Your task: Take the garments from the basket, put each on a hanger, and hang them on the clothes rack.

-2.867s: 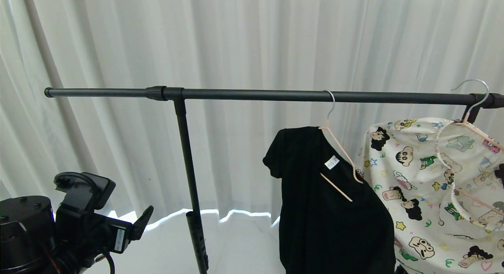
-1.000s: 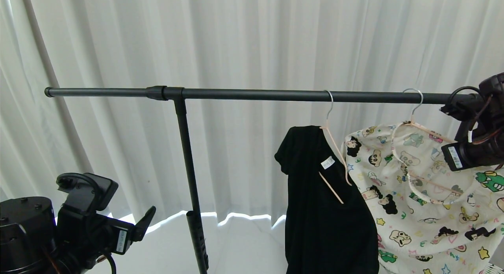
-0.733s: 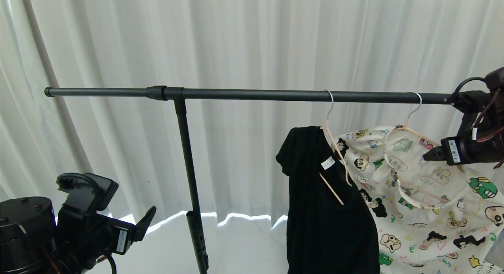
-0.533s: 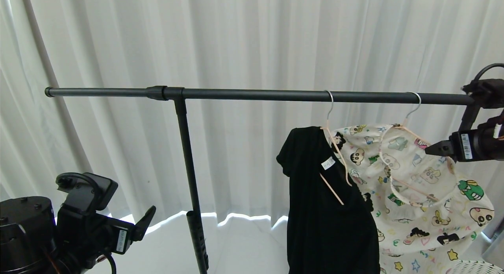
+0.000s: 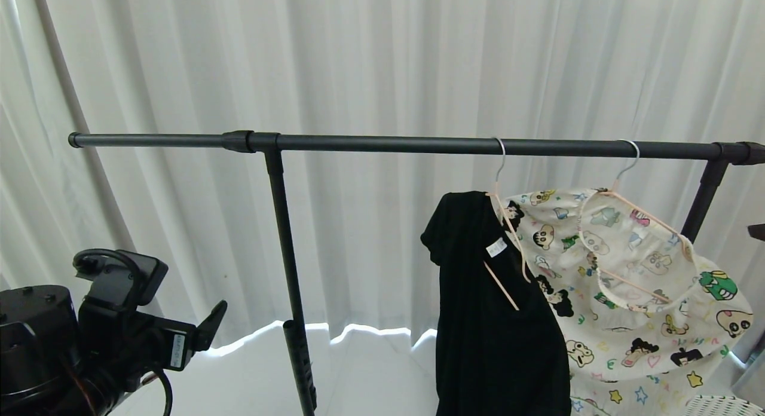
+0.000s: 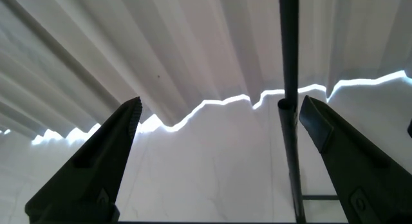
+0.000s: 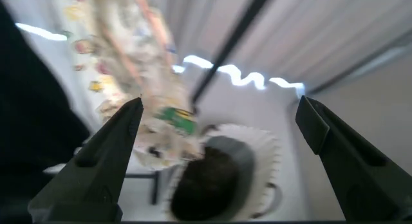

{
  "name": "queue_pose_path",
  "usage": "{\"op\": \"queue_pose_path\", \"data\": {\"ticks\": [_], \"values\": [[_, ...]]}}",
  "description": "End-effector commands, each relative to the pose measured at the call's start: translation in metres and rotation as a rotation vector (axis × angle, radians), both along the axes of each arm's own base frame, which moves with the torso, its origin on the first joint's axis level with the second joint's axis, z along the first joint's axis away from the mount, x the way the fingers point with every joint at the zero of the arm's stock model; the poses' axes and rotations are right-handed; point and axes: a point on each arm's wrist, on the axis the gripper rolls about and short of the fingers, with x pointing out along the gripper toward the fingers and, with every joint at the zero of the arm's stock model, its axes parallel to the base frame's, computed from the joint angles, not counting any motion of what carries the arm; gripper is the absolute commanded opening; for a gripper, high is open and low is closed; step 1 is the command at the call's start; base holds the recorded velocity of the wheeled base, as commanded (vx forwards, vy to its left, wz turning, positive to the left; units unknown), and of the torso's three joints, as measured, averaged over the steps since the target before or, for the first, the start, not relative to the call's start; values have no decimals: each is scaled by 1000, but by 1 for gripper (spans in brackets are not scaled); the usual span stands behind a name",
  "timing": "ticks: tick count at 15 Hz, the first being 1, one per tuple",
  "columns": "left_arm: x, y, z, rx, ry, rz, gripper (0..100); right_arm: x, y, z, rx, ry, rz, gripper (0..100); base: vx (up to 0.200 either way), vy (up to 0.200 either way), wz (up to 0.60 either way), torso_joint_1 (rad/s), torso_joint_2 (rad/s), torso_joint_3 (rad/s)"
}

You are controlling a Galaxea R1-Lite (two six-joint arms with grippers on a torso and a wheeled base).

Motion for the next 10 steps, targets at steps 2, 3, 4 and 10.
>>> {"op": "queue_pose_path", "data": {"ticks": [2,3,4,10], "values": [[3,3,2,-1,-7,20,100,-12,-7,5,-3,-38,-51,100,0,0,0,0,0,0],[3,3,2,-2,-9,20,100,-13,-8,5,-4,-41,-54,100,0,0,0,0,0,0],[3,3,2,-1,-7,20,100,-13,-8,6,-5,-45,-53,100,0,0,0,0,0,0],[3,8,1,0,-6,48,100,-15,-8,7,-11,-51,-64,100,0,0,0,0,0,0]]}}
